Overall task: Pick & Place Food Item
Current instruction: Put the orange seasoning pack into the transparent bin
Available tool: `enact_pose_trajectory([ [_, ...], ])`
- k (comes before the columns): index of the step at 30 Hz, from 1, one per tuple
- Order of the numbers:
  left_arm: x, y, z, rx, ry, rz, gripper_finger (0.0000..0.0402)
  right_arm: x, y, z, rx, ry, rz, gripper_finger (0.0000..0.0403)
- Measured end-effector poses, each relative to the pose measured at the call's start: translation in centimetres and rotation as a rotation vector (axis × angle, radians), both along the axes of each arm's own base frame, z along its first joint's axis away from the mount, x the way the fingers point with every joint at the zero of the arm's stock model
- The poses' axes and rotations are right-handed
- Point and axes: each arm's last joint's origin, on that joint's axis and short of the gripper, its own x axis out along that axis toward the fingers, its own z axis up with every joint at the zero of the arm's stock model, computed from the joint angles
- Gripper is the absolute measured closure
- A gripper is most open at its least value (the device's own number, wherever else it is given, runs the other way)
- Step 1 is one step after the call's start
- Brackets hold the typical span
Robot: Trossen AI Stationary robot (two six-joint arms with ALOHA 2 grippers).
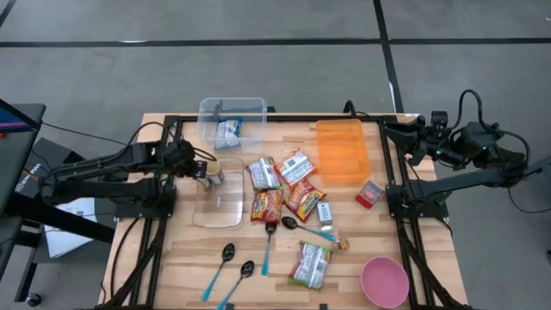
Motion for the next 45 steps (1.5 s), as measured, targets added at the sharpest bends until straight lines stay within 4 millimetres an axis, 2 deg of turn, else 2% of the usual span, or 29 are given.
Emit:
enact_pose_trajectory([
  [9, 0.4, 0.4, 0.1, 0.023, -0.019, -0.013, 0.0402, 0.0, 0.0, 0.0, 0.000, 0.000, 0.001, 0.0223],
  [24, 2.1, 0.7, -1.2, -0.025, 0.094, -0.109, 0.0402, 0.0, 0.0, 0.1, 0.010, -0.017, 0.001, 0.0223],
  [38, 0.9, 0.2, 0.7, -0.001, -0.073, -0.090, 0.0401, 0.0, 0.0, 0.2, 0.010, -0.021, 0.001, 0.0223],
  [45, 0.8, -0.1, 0.8, 0.037, -0.046, -0.127, 0.0401, 0.0, 0.0, 0.2, 0.012, -0.022, 0.001, 0.0223],
])
